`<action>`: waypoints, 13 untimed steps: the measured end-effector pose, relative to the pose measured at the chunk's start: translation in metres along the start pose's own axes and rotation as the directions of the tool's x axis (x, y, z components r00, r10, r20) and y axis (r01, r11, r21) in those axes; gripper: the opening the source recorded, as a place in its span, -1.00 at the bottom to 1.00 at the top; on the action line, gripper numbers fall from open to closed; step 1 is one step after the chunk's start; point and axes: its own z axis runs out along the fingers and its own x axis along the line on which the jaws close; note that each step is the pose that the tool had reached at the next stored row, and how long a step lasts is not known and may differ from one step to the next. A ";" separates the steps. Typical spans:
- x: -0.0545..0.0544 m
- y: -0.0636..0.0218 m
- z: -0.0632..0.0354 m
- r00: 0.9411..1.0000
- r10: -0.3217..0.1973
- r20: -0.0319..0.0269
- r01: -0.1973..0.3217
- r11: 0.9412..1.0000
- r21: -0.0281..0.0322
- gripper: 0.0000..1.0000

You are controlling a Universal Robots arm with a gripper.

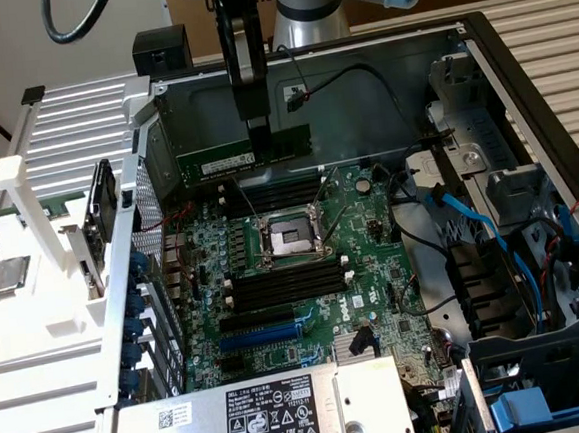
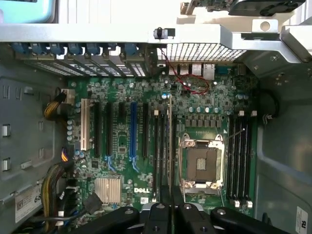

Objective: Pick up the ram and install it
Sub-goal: 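Pick up the ram and move it above insertion slot, then insert the ram into the slot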

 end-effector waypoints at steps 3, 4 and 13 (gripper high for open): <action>0.000 0.0000 0.0000 1.000 0.000 0.000 0.000 1.000 0.000 -0.74; 0.000 0.0000 0.0000 1.000 0.000 0.000 0.000 1.000 0.000 -0.74; 0.000 -0.0001 0.0001 1.000 0.000 0.000 0.000 1.000 0.000 -0.74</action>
